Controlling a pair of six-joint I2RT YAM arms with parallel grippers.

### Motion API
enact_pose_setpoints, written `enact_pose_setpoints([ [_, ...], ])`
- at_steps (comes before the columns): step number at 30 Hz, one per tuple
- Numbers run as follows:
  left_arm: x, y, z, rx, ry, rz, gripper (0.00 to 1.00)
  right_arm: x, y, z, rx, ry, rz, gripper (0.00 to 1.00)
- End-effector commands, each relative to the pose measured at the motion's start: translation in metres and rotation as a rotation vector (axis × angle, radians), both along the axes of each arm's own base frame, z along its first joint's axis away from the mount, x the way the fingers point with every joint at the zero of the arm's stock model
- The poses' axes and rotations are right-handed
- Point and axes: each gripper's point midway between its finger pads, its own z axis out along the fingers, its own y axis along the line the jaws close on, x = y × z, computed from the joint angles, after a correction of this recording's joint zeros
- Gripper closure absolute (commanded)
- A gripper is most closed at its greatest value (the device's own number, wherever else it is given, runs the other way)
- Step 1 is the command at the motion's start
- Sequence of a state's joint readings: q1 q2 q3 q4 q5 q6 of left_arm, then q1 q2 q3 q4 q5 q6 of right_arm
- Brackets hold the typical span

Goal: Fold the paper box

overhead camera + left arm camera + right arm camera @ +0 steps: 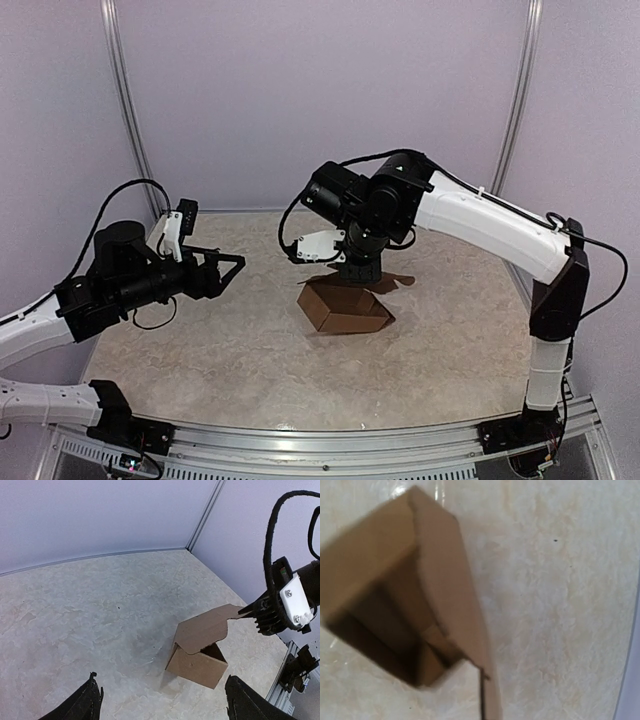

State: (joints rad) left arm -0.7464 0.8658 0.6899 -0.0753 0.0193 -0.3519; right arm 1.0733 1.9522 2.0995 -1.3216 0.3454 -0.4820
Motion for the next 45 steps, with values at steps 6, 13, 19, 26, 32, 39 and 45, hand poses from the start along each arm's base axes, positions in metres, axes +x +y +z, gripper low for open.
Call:
enact_pose_setpoints([
  [6,0.001,0.001,-0.004,-0.004,0.011,0.006,0.17,-0.010,-0.015,-0.018,-0.204,0.025,0.048,0.89],
  [13,0.005,-0.001,-0.010,0.008,0.024,0.012,0.17,0.007,-0.003,0.002,-0.170,-0.108,0.040,0.61],
  [19,0.007,-0.003,-0.016,0.021,0.040,0.014,0.17,0.015,0.011,0.042,0.005,-0.198,0.027,0.46],
  [26,0.005,-0.009,-0.021,0.055,0.053,-0.027,0.16,0.020,-0.009,0.098,0.319,-0.319,-0.063,0.29],
  [32,-0.001,-0.014,-0.037,0.094,0.067,-0.070,0.14,0.045,-0.060,0.088,0.577,-0.249,-0.377,0.25],
  [39,-0.021,-0.031,-0.063,0.239,0.028,-0.096,0.14,0.060,-0.116,-0.001,0.715,0.017,-0.707,0.26],
  [45,-0.026,-0.054,-0.059,0.336,-0.035,-0.117,0.14,0.065,-0.150,-0.058,0.862,0.134,-0.915,0.26],
])
